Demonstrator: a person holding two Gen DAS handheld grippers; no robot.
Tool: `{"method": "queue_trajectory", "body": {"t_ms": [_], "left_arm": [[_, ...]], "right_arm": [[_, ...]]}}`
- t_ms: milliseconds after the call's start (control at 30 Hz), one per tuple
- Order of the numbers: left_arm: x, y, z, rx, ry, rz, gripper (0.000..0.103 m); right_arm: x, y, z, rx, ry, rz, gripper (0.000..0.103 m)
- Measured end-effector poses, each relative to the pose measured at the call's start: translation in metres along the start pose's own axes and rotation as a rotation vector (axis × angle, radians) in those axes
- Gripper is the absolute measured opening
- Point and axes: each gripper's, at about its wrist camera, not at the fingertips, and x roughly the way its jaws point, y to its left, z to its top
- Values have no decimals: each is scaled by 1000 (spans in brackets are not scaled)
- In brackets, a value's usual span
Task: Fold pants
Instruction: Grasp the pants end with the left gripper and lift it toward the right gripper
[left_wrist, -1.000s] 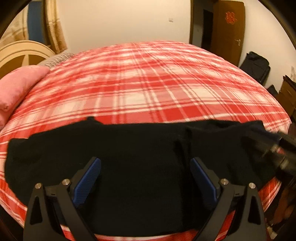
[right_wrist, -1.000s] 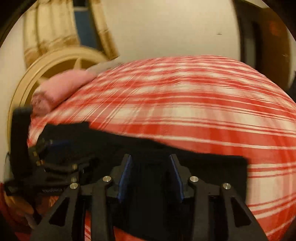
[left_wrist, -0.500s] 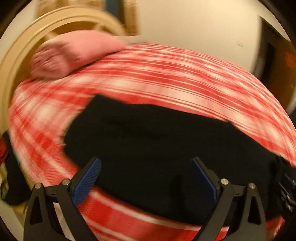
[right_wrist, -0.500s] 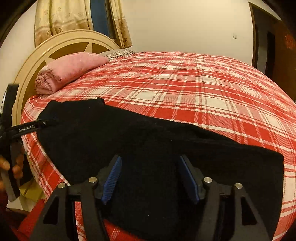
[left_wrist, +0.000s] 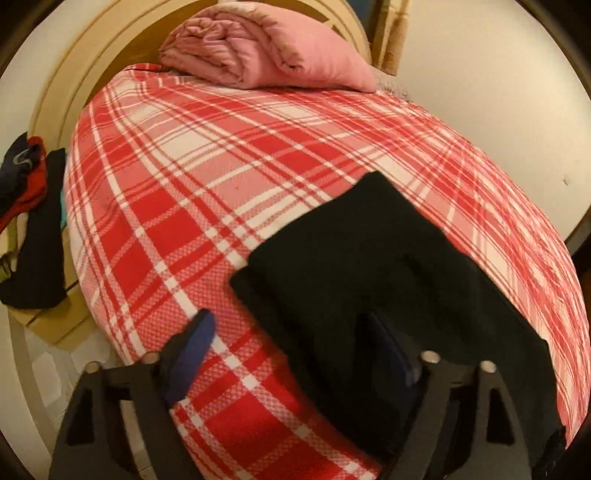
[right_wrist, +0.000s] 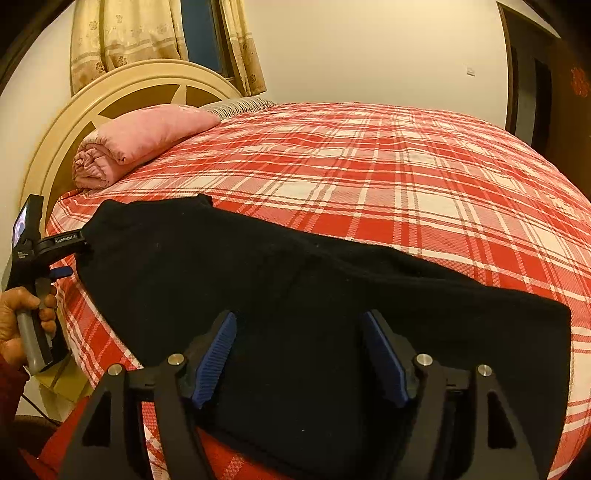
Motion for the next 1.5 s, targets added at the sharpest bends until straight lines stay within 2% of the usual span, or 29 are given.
{"method": "queue_trajectory", "body": {"t_ms": [100,267,333,400,467,600,700,767,933,1033,1300,1400,1500], "left_arm": [[-2,-4,3,28,0,-16,65],[-6,-11,3,41,-11,-7,51],[-7,-15,2,56,-19,-5,43],[-9,-20,1,75,-24,-12,27],[-10,-26,1,103,-29,-4,23],[-10,-27,1,114,-33,3,19],[-12,-29,1,123,-34,5,18],[-14,-30,1,129,-36,8,18],[-23,-34,1,144,-57,13,17],[-39,-43,1,183,-107,5,17],[-78,-85,-9,326,-209,-79,17],[-84,-106,-23,397,-210,-119,17],[-83,-125,-40,458,-179,-156,17]], "right_arm": [[0,3,-1,-9,0,-11,76],[0,2,0,-1,2,-8,76],[0,2,0,1,4,-7,76],[0,2,0,-1,6,-9,76],[0,2,1,-2,9,-9,76],[-2,-1,2,21,12,1,76],[-18,-13,4,117,-59,22,76],[-27,-19,5,140,-91,5,76],[-24,-31,0,194,-54,-18,76],[-26,-38,-6,237,-53,-12,76],[-36,-51,-7,285,-84,-31,76],[-40,-55,-9,303,-90,-33,76],[-45,-59,-12,309,-98,-38,76]]}}
